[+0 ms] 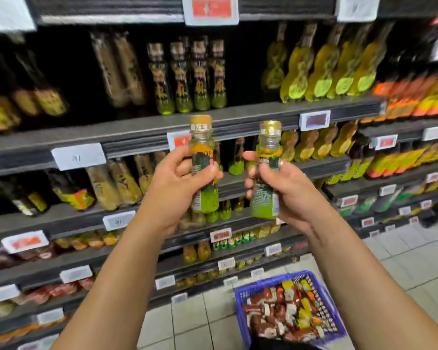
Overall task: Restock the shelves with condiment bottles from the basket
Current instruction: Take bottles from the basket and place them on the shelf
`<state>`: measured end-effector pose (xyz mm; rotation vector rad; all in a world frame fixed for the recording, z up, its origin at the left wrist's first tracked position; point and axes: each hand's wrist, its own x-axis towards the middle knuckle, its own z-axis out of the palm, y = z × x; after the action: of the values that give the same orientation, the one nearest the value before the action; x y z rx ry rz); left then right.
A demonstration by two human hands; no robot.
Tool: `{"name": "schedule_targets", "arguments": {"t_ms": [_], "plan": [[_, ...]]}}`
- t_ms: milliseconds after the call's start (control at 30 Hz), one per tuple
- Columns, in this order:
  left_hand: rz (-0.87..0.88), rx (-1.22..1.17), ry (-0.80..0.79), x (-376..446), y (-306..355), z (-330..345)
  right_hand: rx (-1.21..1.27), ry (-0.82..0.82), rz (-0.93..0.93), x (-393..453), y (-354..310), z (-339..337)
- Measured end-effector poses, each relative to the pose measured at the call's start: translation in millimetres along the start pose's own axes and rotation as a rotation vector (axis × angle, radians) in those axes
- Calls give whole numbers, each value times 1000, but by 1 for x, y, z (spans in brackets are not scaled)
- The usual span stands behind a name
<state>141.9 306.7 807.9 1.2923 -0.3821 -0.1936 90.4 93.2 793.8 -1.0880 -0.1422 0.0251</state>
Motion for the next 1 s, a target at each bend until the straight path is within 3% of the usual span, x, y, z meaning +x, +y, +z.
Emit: {"name": "schedule_targets", "arguments": {"t_ms": [267,467,733,1000], "plan": [[78,78,0,65,19,2,-227,74,-123,64,-55,-18],[120,209,94,110,25,9,-500,103,-282,147,-95,-43],[138,312,174,160,27,17,-674,169,-231,250,-89,-75],[125,348,223,186,18,18,-780,157,-244,282,-76,-80]]}}
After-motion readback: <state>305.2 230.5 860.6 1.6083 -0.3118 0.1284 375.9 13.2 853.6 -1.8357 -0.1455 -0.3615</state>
